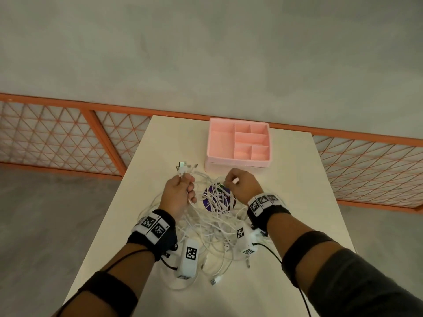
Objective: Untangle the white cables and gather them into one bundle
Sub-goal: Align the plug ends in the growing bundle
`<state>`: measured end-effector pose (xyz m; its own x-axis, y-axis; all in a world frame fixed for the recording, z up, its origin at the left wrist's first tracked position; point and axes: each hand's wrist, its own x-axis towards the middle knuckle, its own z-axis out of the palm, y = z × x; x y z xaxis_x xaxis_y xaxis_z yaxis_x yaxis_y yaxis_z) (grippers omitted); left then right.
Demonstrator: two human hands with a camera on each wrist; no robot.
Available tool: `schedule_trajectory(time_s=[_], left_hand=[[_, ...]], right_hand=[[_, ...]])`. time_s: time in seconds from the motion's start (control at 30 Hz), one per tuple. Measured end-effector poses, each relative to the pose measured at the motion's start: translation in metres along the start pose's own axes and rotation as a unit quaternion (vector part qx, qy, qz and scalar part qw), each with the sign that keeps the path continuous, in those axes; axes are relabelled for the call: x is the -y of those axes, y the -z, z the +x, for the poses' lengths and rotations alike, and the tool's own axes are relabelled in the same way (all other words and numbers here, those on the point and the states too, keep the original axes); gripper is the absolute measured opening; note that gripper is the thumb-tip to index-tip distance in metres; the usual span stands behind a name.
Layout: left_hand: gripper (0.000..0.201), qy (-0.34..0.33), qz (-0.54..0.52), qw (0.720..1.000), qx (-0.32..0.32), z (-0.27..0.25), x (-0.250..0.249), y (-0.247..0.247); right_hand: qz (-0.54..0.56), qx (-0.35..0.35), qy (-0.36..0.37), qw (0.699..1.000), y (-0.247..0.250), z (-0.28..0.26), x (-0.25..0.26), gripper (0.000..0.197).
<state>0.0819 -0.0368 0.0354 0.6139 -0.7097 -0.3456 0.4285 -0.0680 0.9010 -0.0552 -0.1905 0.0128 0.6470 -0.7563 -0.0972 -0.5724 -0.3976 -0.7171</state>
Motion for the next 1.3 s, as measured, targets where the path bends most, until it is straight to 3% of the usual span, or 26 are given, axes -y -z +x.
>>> schedule_trajectory(time_s=[0.1,0.23,0.3,0.4,0.57,0.77,0.9,1.03,1.1,1.3], left_hand=[[0.028,-0.040,-0.021,0.999,0.008,0.004,-0.014,-0.014],[0.029,-0.056,-0.032,0.997,0.047,0.004,-0.032,-0.039],[0.029,-0.059,-0.040,0.996,0.063,0.002,-0.038,-0.051],[0.028,-0.053,-0.047,0.994,0.080,-0.001,-0.042,-0.064],[0.027,-0.036,-0.038,0.993,0.105,-0.006,-0.044,-0.077],[0.028,-0.007,-0.029,0.988,0.149,-0.014,-0.041,-0.088],[0.024,0.004,-0.007,0.987,0.163,-0.017,-0.033,-0.094],[0.024,0.015,-0.006,0.985,0.169,-0.016,-0.027,-0.096],[0.024,0.004,-0.004,0.986,0.169,-0.016,-0.025,-0.094],[0.026,-0.028,0.038,0.986,0.160,-0.015,-0.016,-0.088]], right_hand=[[0.177,-0.082,0.023,0.981,0.053,0.008,0.046,0.009],[0.413,-0.167,0.103,0.889,0.130,-0.001,0.111,0.009],[0.469,-0.188,0.154,0.849,0.159,-0.012,0.136,0.009],[0.495,-0.200,0.182,0.826,0.181,-0.027,0.152,0.006],[0.446,-0.225,0.149,0.853,0.165,-0.042,0.130,0.005],[0.282,-0.169,0.109,0.938,0.119,-0.047,0.092,0.007],[0.187,-0.153,0.081,0.967,0.089,-0.044,0.079,0.012],[0.189,-0.083,0.029,0.978,0.069,-0.046,0.079,0.035],[0.180,-0.099,0.027,0.978,0.065,-0.048,0.080,0.037],[0.187,-0.182,-0.003,0.965,0.062,-0.051,0.080,0.007]])
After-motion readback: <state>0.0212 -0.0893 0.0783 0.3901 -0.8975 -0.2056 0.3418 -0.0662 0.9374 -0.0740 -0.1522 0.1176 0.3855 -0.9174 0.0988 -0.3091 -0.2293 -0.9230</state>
